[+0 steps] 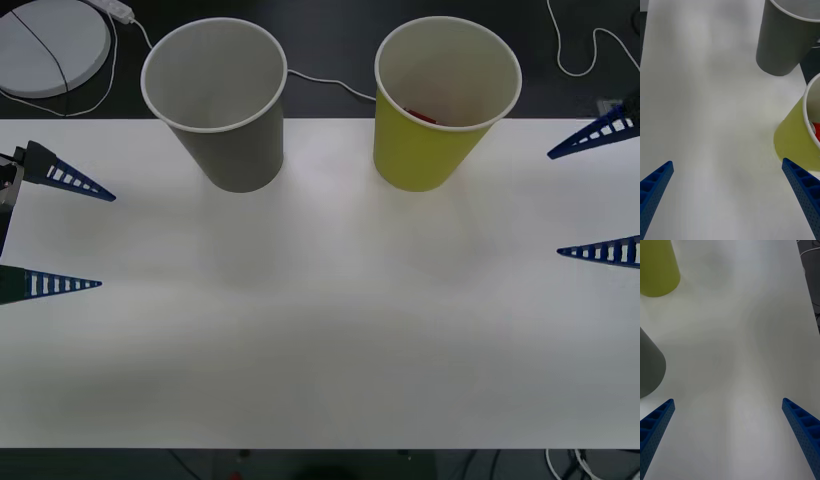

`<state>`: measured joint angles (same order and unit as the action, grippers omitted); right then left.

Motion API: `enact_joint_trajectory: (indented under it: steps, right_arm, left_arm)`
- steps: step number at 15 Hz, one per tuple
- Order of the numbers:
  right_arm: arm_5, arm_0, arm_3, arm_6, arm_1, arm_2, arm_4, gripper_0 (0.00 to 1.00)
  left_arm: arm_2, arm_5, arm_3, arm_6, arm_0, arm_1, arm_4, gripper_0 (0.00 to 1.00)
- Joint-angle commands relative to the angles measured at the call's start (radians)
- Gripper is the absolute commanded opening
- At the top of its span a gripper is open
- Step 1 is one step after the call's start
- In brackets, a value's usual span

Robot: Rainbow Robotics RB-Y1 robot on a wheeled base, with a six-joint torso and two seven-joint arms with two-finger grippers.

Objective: Put the can into the green bin and the plastic bottle into the gray bin

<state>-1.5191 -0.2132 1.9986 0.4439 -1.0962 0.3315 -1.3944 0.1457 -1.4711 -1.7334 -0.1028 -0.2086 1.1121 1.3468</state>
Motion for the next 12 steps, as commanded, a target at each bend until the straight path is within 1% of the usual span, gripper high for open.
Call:
enact_joint_trajectory:
  steps: [1,4,6,8,12]
  right_arm:
    - [0.037,0.087,0.036,-0.016,0.025,0.026,-0.031,1.00]
    - [0.040,0.150,0.022,-0.054,0.061,0.044,-0.031,1.00]
    - [0.040,0.166,-0.006,-0.120,0.088,0.047,-0.031,1.00]
    - [0.040,0.167,-0.040,-0.172,0.096,0.041,-0.029,1.00]
    - [0.037,0.192,-0.047,-0.202,0.133,0.029,-0.028,1.00]
  left_arm:
    - [0.000,0.000,0.000,0.000,0.000,0.000,0.000,1.00]
    - [0.000,0.000,0.000,0.000,0.000,0.000,0.000,1.00]
    - [0.000,0.000,0.000,0.000,0.000,0.000,0.000,1.00]
    - [0.000,0.000,0.000,0.000,0.000,0.000,0.000,1.00]
    - [0.000,0.000,0.000,0.000,0.000,0.000,0.000,1.00]
